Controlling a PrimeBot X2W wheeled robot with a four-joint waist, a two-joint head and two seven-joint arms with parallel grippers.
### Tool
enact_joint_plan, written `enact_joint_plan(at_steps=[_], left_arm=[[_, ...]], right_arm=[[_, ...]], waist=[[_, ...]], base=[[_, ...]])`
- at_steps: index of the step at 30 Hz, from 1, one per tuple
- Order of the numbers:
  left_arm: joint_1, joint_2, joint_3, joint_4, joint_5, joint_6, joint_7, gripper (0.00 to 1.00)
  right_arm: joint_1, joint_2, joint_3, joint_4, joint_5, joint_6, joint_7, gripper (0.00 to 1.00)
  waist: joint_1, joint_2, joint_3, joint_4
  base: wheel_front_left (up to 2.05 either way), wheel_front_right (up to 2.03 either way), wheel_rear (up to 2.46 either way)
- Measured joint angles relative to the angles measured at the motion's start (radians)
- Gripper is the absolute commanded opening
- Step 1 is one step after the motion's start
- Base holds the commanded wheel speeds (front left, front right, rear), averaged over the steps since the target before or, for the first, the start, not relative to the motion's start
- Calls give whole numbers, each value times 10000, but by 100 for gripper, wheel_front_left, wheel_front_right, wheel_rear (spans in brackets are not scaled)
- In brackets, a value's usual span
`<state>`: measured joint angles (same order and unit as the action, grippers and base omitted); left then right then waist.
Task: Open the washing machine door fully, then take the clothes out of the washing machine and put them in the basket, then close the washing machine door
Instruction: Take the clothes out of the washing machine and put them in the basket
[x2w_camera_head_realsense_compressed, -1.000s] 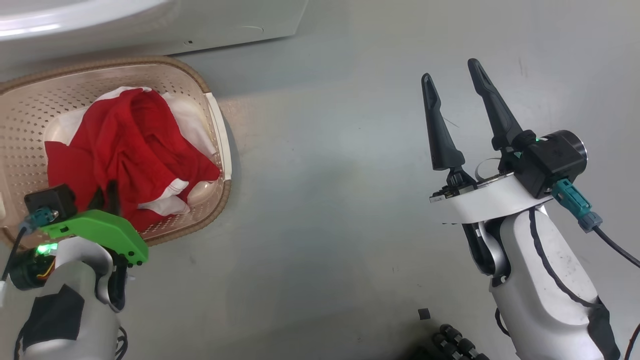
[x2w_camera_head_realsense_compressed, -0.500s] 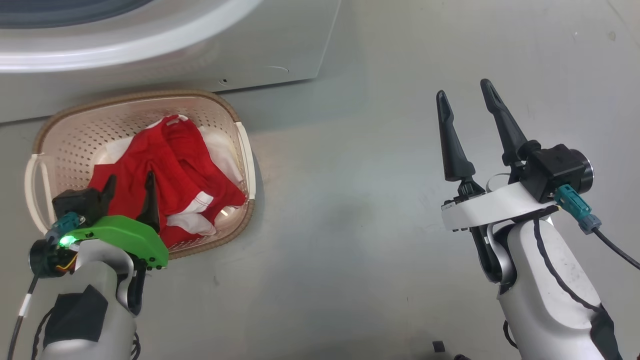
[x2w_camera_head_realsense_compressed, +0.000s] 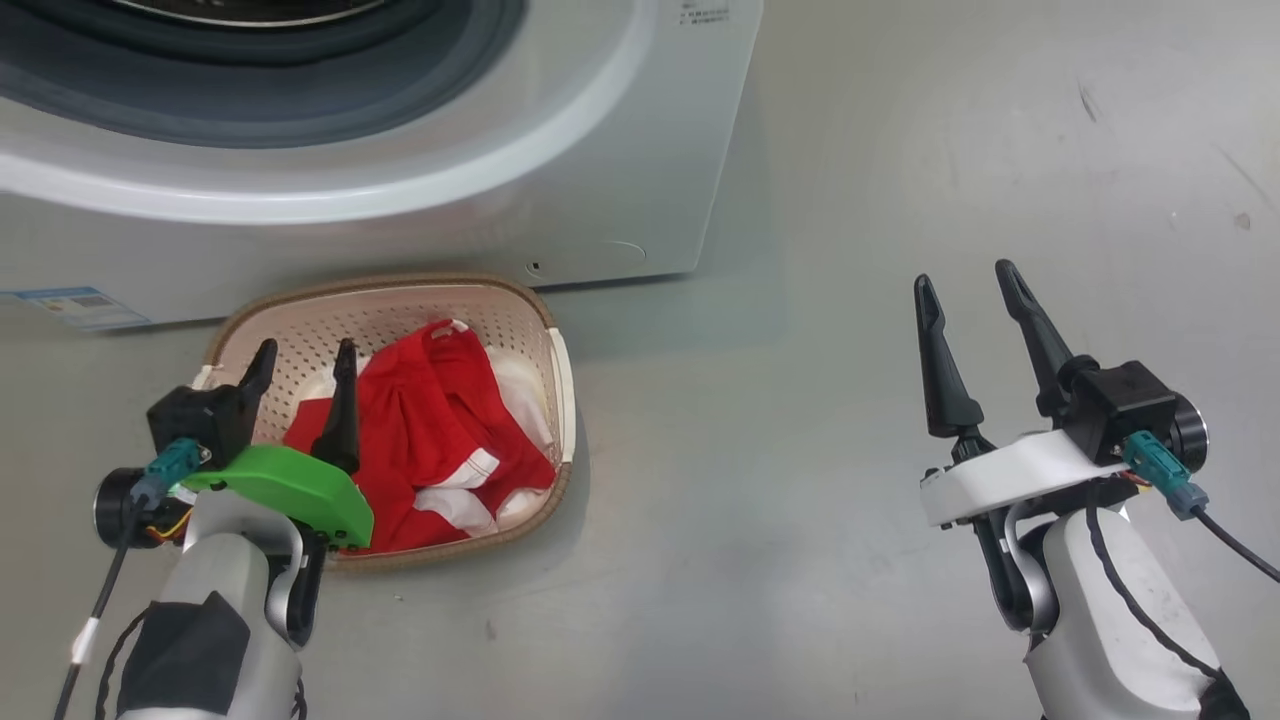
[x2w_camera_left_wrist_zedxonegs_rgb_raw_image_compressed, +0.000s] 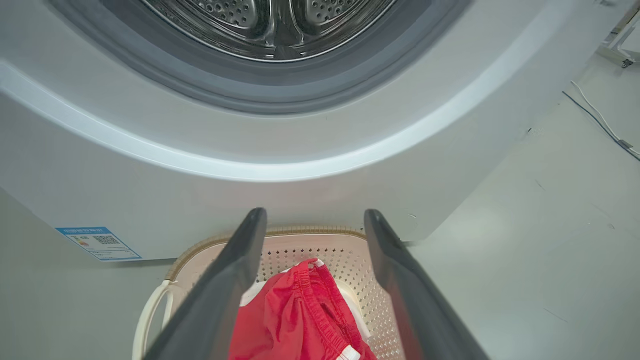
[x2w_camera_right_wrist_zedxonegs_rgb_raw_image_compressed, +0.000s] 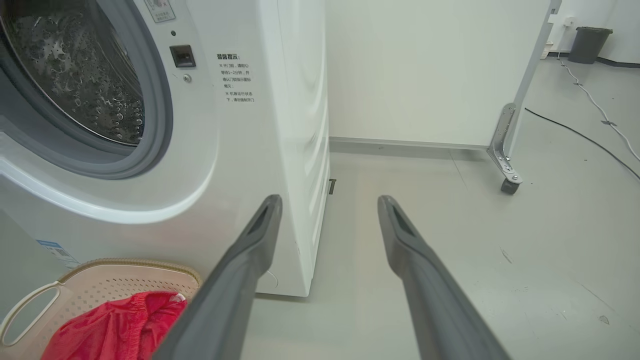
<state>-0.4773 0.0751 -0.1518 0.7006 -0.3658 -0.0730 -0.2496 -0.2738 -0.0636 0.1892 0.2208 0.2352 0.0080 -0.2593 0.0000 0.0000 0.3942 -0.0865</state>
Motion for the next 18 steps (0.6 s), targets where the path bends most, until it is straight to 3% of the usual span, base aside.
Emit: enact_joint_plan(at_steps=[18], left_arm=[[1795,36,-119,-2366,740,207,-12,100]], right_arm=[[1477,10,-309,470,0,219,0,100]], waist=[[0,0,-2392,656]], base=[[0,0,0]])
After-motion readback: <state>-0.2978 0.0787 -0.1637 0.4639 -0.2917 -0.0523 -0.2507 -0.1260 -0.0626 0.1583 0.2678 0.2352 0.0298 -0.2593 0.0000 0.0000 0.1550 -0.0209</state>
